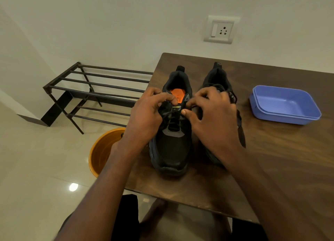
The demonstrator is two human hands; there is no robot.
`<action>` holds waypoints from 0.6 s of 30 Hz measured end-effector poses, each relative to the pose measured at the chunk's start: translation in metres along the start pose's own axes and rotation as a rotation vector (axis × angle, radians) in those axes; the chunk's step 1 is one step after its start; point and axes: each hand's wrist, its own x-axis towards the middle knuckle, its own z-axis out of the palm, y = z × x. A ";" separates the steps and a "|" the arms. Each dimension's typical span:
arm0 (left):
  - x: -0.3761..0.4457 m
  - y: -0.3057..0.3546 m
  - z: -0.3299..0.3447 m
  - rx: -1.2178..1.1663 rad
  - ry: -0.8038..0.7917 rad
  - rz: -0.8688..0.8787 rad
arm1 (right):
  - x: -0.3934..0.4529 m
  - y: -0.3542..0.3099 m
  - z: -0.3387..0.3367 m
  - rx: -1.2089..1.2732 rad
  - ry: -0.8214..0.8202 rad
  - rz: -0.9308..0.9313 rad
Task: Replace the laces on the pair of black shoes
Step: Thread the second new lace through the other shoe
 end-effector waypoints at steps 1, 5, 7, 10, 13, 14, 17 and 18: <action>0.000 0.000 0.000 -0.001 0.004 0.000 | 0.001 0.001 0.003 0.023 -0.045 0.010; 0.001 -0.002 -0.001 -0.066 -0.009 -0.021 | 0.007 0.016 -0.004 0.189 0.249 0.166; 0.001 -0.002 -0.001 -0.093 -0.009 -0.029 | 0.010 0.023 -0.018 0.154 0.451 0.258; 0.002 -0.003 -0.002 -0.132 -0.027 -0.030 | 0.006 0.015 -0.026 0.015 0.401 0.200; 0.003 -0.007 -0.001 -0.170 -0.040 -0.024 | -0.001 -0.002 -0.009 -0.088 0.036 0.024; 0.003 -0.008 -0.001 -0.176 -0.038 -0.017 | -0.002 -0.003 -0.003 -0.091 -0.046 0.014; 0.003 -0.011 -0.002 -0.168 -0.038 -0.011 | 0.004 0.010 -0.005 0.057 0.095 0.132; 0.003 -0.012 -0.001 -0.171 -0.037 -0.008 | 0.006 0.016 -0.011 0.113 0.233 0.194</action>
